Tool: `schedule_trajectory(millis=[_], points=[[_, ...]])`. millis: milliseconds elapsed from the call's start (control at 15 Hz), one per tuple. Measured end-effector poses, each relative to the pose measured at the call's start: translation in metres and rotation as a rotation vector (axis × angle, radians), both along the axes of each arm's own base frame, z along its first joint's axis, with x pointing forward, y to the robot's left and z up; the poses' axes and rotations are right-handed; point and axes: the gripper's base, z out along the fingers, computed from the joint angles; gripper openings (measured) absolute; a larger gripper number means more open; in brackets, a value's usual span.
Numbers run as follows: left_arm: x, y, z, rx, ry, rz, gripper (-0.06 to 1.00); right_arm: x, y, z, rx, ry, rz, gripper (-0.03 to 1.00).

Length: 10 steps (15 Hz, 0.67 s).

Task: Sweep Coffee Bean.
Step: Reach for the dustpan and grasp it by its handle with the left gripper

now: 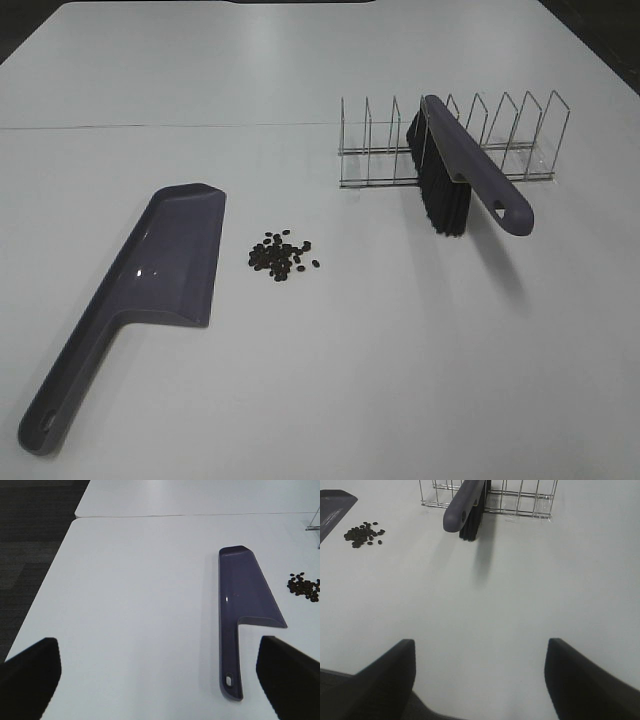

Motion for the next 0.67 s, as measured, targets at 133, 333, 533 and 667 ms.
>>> schedule_trajectory(millis=[133,333,533,667], points=[[0.0,0.0,0.0,0.0,0.0,0.0,0.99,0.0,0.0,0.0,0.0,0.0,0.0,0.63],[0.0,0.0,0.0,0.0,0.0,0.0,0.99,0.0,-0.0001,0.0,0.0,0.0,-0.001,0.63],[0.0,0.0,0.0,0.0,0.0,0.0,0.99,0.0,-0.0002,0.0,-0.001,0.0,-0.002,0.63],[0.0,0.0,0.0,0.0,0.0,0.0,0.99,0.0,-0.0002,0.0,-0.001,0.0,-0.002,0.63]])
